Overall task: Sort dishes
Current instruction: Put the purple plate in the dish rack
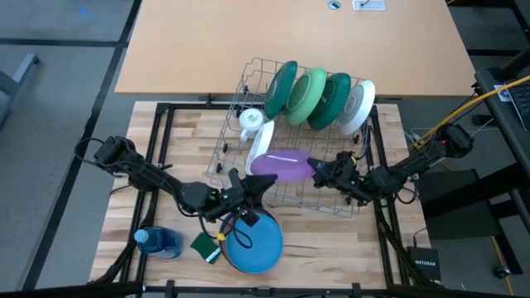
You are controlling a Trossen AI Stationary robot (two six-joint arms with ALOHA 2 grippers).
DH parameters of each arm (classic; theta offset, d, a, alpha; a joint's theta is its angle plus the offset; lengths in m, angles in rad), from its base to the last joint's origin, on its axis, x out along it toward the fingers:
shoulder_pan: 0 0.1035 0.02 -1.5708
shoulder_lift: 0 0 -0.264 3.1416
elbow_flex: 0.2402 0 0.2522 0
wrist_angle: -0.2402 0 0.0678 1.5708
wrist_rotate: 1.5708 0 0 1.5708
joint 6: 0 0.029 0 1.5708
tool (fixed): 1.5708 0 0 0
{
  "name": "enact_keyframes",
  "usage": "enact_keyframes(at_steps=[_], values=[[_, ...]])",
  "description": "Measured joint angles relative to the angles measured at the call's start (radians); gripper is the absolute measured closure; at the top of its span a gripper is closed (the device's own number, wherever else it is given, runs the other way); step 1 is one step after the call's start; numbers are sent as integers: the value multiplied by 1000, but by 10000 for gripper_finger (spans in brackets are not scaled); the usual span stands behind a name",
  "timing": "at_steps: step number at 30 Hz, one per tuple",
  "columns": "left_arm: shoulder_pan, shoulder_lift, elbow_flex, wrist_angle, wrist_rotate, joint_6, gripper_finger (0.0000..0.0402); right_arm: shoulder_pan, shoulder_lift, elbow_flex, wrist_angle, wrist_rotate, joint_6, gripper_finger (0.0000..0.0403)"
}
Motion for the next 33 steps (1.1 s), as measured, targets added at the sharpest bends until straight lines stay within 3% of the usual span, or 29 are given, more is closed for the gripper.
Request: enact_keyframes(at_steps=[7, 12, 21, 28, 33], values=[[-2, 2, -2, -10, 4, 11, 390, 0, -4, 3, -1, -46, 11, 316], [-3, 4, -4, -21, 11, -30, 364, 0, -5, 5, -1, -96, -24, 348], [-4, 6, -6, -28, -32, -194, 301, 0, -4, 5, -3, -141, -141, 354], [-16, 6, -6, -42, -150, -330, 243, 0, -5, 3, -14, -167, -203, 355], [-46, 5, -6, -85, -158, -395, 221, 2, -13, 2, -24, -196, -228, 355]])
